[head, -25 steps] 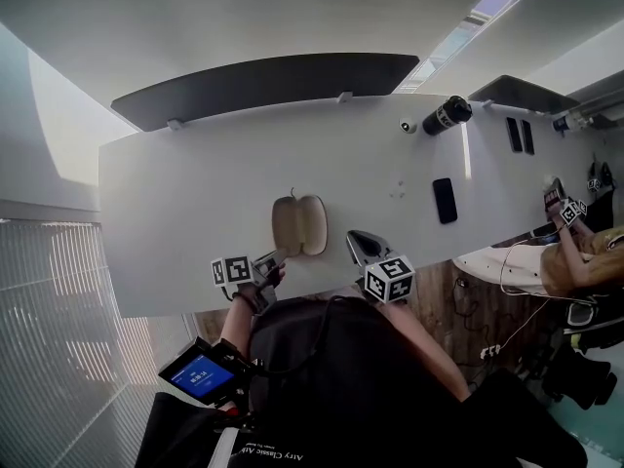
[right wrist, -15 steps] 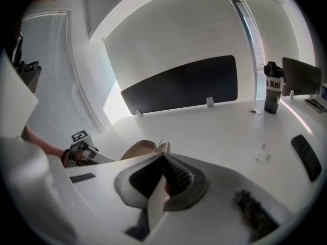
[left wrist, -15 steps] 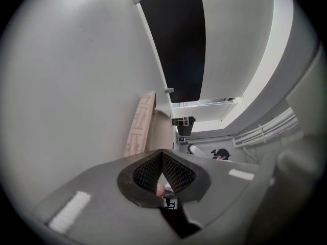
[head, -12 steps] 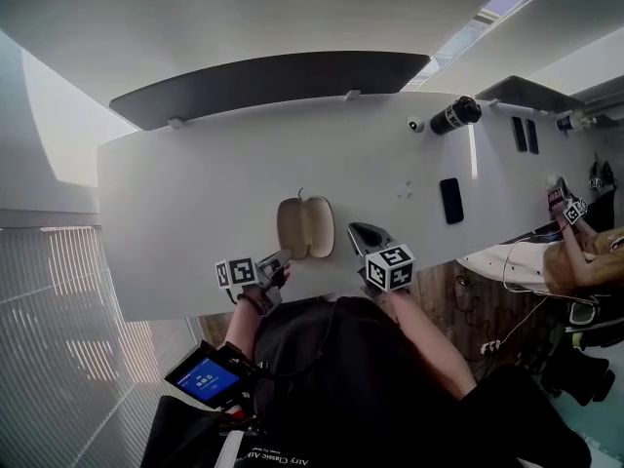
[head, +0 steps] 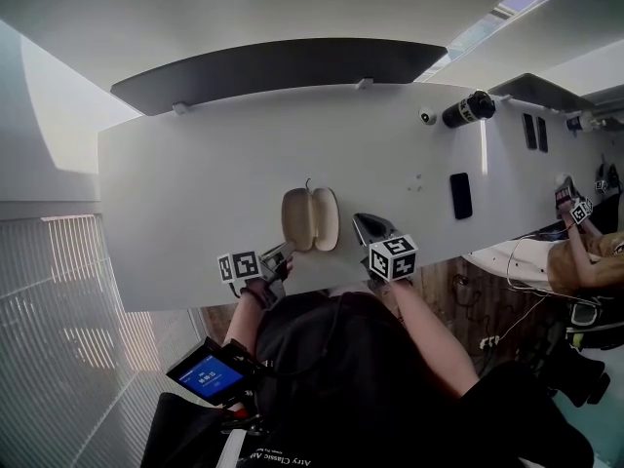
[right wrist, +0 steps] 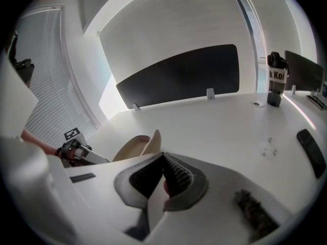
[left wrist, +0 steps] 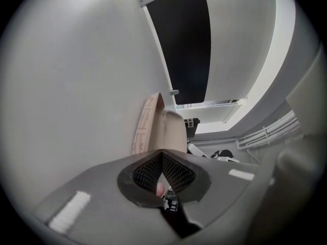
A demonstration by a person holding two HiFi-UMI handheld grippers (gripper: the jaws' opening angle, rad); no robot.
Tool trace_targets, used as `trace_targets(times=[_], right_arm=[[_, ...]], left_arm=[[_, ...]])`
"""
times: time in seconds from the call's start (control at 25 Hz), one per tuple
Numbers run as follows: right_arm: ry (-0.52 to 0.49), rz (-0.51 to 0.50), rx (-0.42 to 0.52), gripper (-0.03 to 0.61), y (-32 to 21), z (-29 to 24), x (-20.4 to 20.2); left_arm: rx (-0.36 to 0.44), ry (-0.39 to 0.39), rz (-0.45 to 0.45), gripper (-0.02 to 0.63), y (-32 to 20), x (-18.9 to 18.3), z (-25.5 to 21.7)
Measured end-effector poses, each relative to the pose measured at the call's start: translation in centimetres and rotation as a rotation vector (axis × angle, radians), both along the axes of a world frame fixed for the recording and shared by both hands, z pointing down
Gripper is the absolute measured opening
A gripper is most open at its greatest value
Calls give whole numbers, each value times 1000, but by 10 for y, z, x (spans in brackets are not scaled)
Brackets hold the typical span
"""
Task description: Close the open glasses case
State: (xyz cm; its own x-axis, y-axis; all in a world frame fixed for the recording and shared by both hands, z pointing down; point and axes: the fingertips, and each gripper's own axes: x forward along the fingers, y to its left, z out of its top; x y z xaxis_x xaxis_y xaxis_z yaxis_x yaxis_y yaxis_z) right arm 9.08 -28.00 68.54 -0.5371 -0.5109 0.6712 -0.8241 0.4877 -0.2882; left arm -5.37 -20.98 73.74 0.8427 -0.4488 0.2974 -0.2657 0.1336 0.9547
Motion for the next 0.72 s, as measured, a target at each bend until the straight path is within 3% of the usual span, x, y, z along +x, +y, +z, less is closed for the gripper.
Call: trace_targets(times=[0.72], right_arm=[[-6, -60, -21, 5, 0, 8, -29]], left_arm=[[1, 12, 10, 5, 0, -2, 0]])
